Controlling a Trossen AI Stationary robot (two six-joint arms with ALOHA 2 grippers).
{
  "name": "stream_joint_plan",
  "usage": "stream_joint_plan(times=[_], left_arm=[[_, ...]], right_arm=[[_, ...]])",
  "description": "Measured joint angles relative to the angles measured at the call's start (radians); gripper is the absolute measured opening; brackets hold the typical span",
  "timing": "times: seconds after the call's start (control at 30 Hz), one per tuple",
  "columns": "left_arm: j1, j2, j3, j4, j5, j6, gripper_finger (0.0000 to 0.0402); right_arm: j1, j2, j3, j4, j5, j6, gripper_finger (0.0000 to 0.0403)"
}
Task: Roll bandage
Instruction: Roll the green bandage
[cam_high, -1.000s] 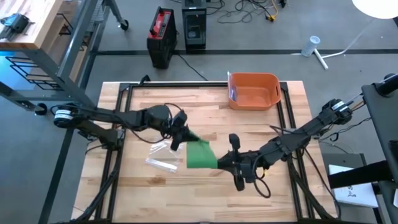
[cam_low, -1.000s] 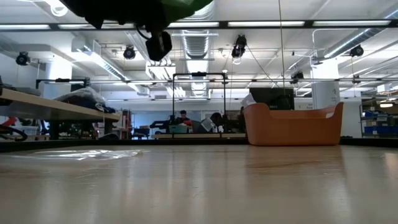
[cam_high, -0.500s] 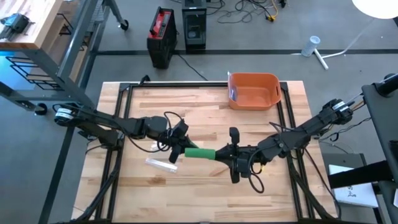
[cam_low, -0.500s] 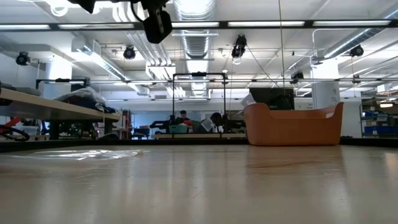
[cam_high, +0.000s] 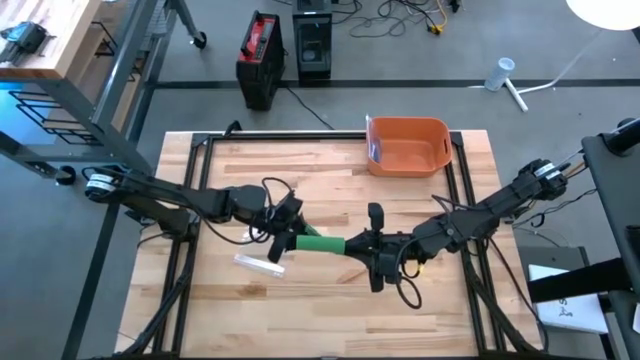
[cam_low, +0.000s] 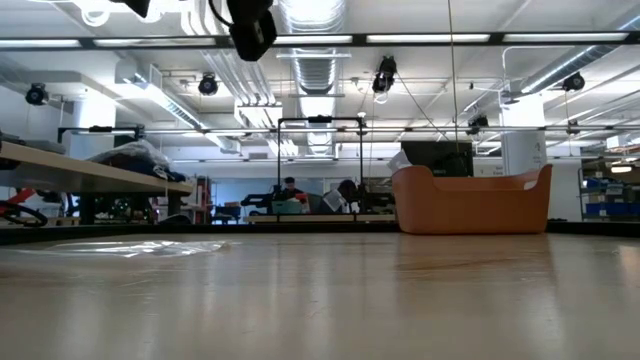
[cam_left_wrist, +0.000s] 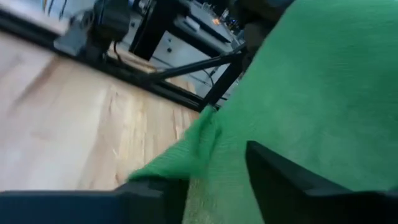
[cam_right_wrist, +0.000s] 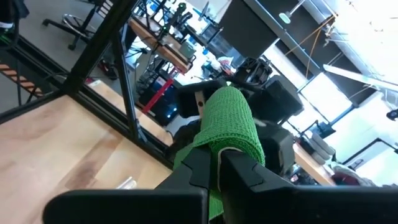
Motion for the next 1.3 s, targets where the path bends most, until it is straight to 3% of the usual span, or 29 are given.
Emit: stream_joint_plan(times=[0.3,0.5,0.67,0.87,1.13,1.23,1.3], left_arm=[[0.016,-0.064,0.0,-0.023,-0.069,0.138,0.0255],[0.037,-0.108,0.0,-0.074,-0.076,0.212,0.0302],[0.053,-0.198,0.0,-0.105,-0.113,0.325,0.0308],[0.065,-0.356,0.056,-0.207,-0.338,0.503,0.0293],[0.001,-0.392,0.099,-0.185,-0.232,0.568,0.0288],[-0.072,-0.372,0.098,-0.184,-0.264,0.69,0.029],[-0.128,-0.354,0.097,-0.167,-0.348,0.754,0.029]], right_arm=[[0.0,0.0,0.0,0.0,0.0,0.017,0.0009],[0.0,0.0,0.0,-0.002,0.0,0.017,0.0009],[0.0,0.0,0.0,0.0,-0.001,0.008,0.0009],[0.0,-0.001,0.004,0.001,-0.001,0.006,0.0009],[0.0,-0.002,0.004,0.003,-0.001,-0.008,0.0009],[0.0,-0.007,0.004,-0.001,0.011,-0.008,0.0009],[0.009,-0.019,0.004,-0.005,0.034,0.001,0.0009]])
